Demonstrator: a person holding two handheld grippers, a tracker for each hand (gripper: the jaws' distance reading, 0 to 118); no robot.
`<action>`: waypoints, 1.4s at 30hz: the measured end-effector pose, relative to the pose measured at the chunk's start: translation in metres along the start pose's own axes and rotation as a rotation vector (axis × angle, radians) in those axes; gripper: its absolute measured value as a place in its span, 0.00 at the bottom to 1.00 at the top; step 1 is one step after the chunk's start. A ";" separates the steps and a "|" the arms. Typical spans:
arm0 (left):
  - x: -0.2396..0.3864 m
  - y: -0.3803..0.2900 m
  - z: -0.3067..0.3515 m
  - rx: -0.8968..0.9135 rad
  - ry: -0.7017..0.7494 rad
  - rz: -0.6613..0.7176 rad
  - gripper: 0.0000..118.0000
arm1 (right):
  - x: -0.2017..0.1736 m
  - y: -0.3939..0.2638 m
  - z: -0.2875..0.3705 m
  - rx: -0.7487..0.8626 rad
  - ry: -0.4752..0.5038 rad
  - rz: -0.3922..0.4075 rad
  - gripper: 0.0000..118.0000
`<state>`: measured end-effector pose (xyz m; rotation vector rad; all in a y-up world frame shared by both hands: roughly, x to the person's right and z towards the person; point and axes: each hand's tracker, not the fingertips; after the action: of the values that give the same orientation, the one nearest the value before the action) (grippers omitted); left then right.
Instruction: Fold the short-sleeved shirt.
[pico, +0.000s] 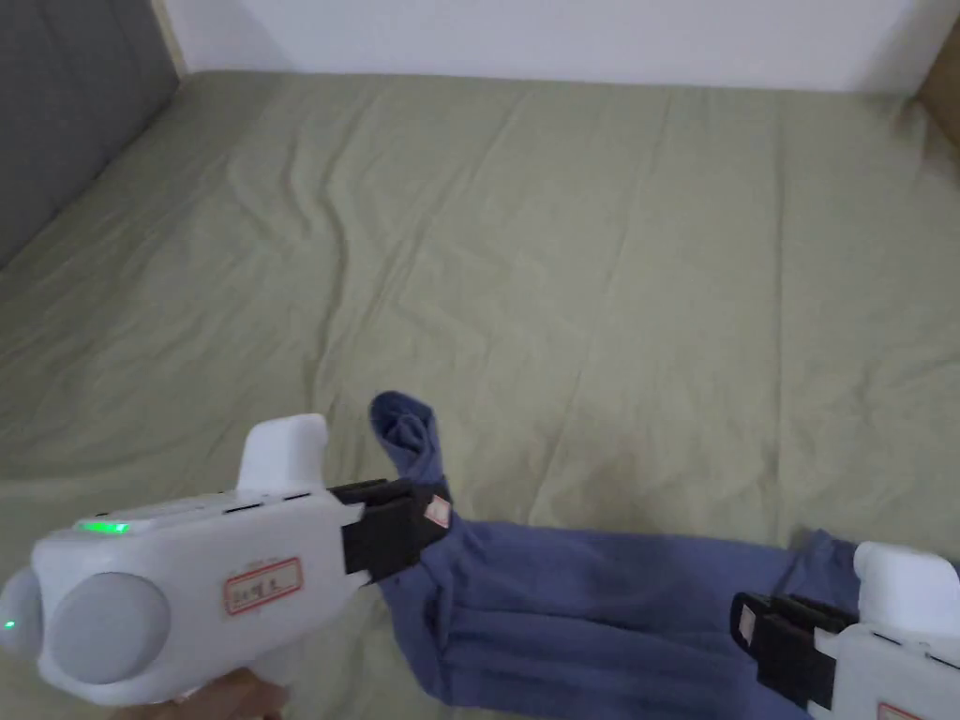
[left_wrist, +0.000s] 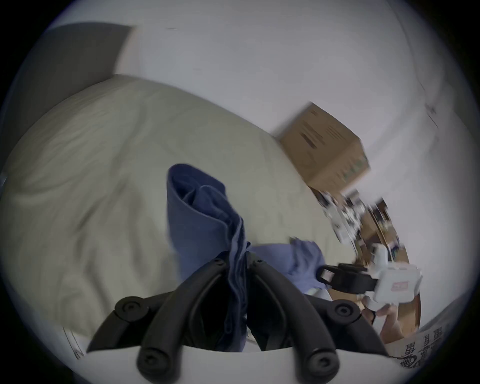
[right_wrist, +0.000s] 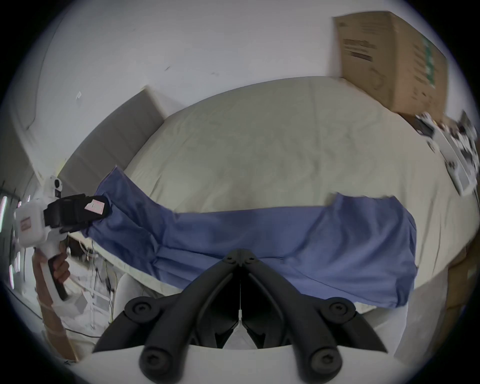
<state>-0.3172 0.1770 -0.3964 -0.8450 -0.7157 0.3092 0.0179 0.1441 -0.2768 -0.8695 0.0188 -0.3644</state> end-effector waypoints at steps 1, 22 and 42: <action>0.012 0.000 -0.015 -0.036 -0.041 -0.044 0.12 | 0.010 -0.002 0.004 0.004 -0.003 -0.034 0.02; 0.062 -0.032 -0.118 -0.197 -0.198 0.088 0.94 | 0.115 -0.043 0.049 0.056 -0.132 -0.327 0.02; 0.097 -0.100 -0.181 -0.444 -0.311 0.045 0.02 | 0.114 -0.049 0.053 0.045 -0.128 -0.319 0.02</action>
<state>-0.1249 0.0599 -0.3576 -1.2503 -1.0795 0.3309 0.1186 0.1183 -0.1904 -0.8504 -0.2477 -0.6044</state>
